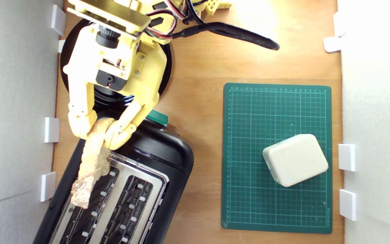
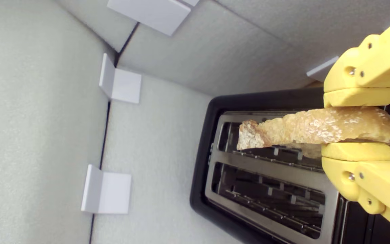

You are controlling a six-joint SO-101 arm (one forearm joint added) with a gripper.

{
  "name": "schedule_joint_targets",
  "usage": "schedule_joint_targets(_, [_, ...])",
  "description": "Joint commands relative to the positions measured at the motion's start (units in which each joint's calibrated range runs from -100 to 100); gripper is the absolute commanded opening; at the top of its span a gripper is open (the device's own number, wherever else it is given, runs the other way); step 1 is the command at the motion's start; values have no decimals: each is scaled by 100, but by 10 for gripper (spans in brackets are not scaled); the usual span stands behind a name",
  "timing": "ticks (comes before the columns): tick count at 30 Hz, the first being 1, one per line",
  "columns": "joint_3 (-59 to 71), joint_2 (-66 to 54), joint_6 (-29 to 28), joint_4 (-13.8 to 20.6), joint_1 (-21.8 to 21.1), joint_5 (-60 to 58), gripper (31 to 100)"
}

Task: Pick bread and place in toaster

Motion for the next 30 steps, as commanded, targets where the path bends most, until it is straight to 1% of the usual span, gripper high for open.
schedule_joint_targets(1, [-289,24,-22,-15,65,-226,602])
schedule_joint_targets(15, [-298,240,-27,-15,65,-243,602])
schedule_joint_targets(18, [-298,249,-27,-51,65,-559,602])
schedule_joint_targets(30, [-298,482,-27,-15,73,-644,602])
